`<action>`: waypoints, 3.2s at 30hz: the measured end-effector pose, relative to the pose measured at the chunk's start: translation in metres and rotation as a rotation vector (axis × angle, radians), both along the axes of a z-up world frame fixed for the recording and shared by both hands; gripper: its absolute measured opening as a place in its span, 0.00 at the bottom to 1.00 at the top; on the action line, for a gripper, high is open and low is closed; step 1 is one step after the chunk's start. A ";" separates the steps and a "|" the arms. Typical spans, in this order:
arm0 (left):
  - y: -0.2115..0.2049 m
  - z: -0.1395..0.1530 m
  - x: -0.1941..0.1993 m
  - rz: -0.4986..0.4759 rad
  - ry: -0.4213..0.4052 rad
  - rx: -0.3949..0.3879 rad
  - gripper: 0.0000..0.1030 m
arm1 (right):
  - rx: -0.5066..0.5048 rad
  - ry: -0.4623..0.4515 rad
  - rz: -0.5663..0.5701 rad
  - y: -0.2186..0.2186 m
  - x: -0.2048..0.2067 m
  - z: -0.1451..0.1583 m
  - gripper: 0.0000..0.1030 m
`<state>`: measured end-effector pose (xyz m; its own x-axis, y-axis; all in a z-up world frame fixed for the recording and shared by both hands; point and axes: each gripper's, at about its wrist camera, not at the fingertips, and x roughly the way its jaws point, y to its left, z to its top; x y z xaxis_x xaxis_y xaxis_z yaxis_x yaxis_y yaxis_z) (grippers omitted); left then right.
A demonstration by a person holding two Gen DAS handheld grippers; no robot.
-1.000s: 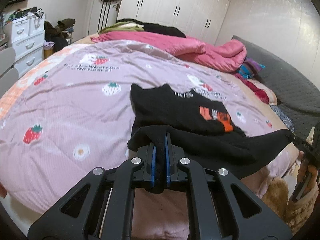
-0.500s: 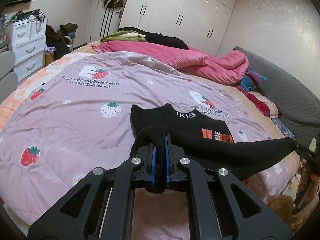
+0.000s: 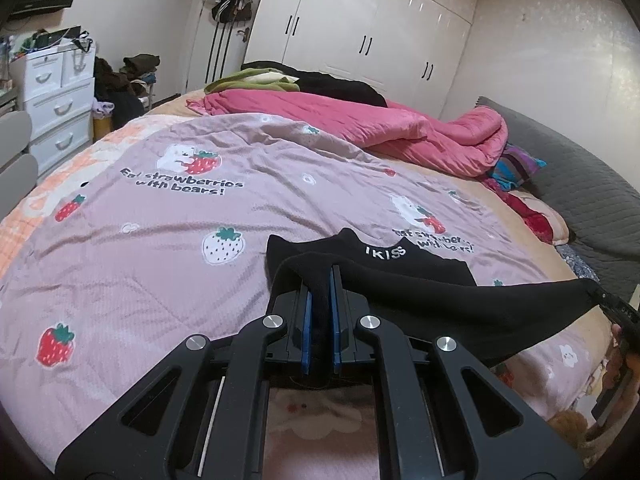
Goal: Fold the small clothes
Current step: 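Lift the hem with both tools and fold it toward the collar, then open both tools to release the folded hem, then move both open tools toward the collar edge of the folded shirt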
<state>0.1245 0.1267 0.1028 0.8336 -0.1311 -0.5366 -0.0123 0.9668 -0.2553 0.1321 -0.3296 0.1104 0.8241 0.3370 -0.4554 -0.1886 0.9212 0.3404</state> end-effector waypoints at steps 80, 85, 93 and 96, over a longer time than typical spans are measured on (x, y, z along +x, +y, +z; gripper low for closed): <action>-0.087 -0.058 0.048 -0.172 0.090 0.226 0.48 | -0.180 0.056 0.073 0.065 0.058 -0.067 0.47; -0.107 -0.094 0.063 -0.223 0.186 0.263 0.41 | -0.233 0.155 0.134 0.086 0.068 -0.093 0.37; -0.108 -0.119 0.080 -0.194 0.233 0.334 0.41 | -0.298 0.256 0.136 0.099 0.094 -0.123 0.31; -0.109 -0.119 0.087 -0.191 0.228 0.350 0.42 | -0.326 0.278 0.144 0.107 0.109 -0.130 0.31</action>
<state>0.2117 0.0181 -0.0164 0.6676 -0.0490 -0.7429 0.1567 0.9847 0.0758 0.2413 -0.2226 -0.0194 0.6107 0.2415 -0.7541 -0.2652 0.9597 0.0926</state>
